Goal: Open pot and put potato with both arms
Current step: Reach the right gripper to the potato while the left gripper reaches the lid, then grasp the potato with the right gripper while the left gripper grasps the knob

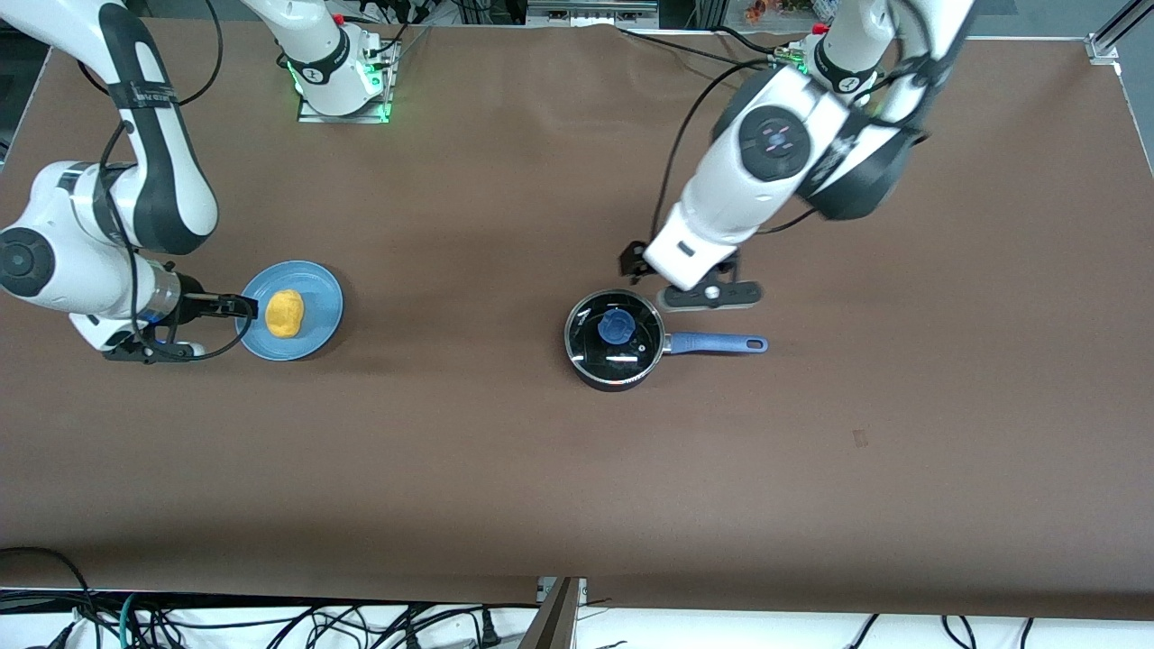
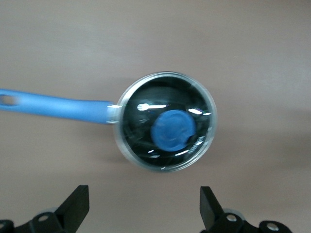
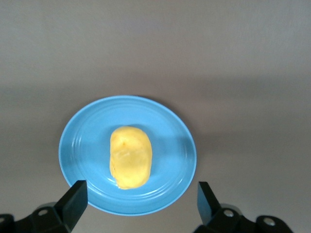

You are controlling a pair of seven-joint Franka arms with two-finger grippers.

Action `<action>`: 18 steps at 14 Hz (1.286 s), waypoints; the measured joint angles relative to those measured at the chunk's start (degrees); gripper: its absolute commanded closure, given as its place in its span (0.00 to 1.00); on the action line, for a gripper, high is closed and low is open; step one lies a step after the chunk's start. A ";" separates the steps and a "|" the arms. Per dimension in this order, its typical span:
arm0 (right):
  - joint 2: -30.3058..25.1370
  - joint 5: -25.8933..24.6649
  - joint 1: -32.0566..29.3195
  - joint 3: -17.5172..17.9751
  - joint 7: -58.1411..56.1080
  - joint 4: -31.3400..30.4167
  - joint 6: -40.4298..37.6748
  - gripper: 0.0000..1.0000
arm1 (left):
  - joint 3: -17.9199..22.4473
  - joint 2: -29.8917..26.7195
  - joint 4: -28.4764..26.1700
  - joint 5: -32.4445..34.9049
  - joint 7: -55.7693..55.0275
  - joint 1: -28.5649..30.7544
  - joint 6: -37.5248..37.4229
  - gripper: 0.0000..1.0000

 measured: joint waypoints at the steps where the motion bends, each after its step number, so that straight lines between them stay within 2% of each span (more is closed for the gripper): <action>1: 0.00 0.00 0.02 0.14 1.56 -0.67 0.61 0.00 | 0.31 2.22 0.13 0.43 -0.14 -0.97 3.30 0.00; 3: 0.00 0.03 0.04 0.38 2.84 -3.05 4.10 0.00 | 1.21 6.58 1.97 3.55 0.00 -2.44 6.83 0.00; 6: 0.05 0.03 0.05 0.55 5.27 -8.02 10.17 0.00 | 2.04 11.90 6.86 8.87 0.04 -4.42 6.97 0.00; 9: 0.10 0.03 0.12 1.12 6.57 -9.59 11.95 0.00 | 2.76 14.68 9.18 10.07 0.36 -6.37 6.92 0.00; 13: 1.36 0.04 0.12 1.26 6.85 -11.99 17.76 0.00 | 4.11 16.29 9.49 10.19 2.99 -8.09 6.90 0.01; 14: 1.92 0.04 0.12 1.26 6.87 -12.61 19.18 0.00 | 4.49 16.37 9.51 10.19 4.64 -8.07 6.90 0.11; 16: 2.90 0.04 0.12 1.26 6.90 -13.31 20.81 0.00 | 4.93 16.49 9.57 10.19 6.27 -8.05 6.90 0.24; 18: 3.49 0.04 0.12 1.28 6.90 -13.52 21.38 0.00 | 4.99 16.55 9.59 10.19 6.60 -8.06 6.89 0.24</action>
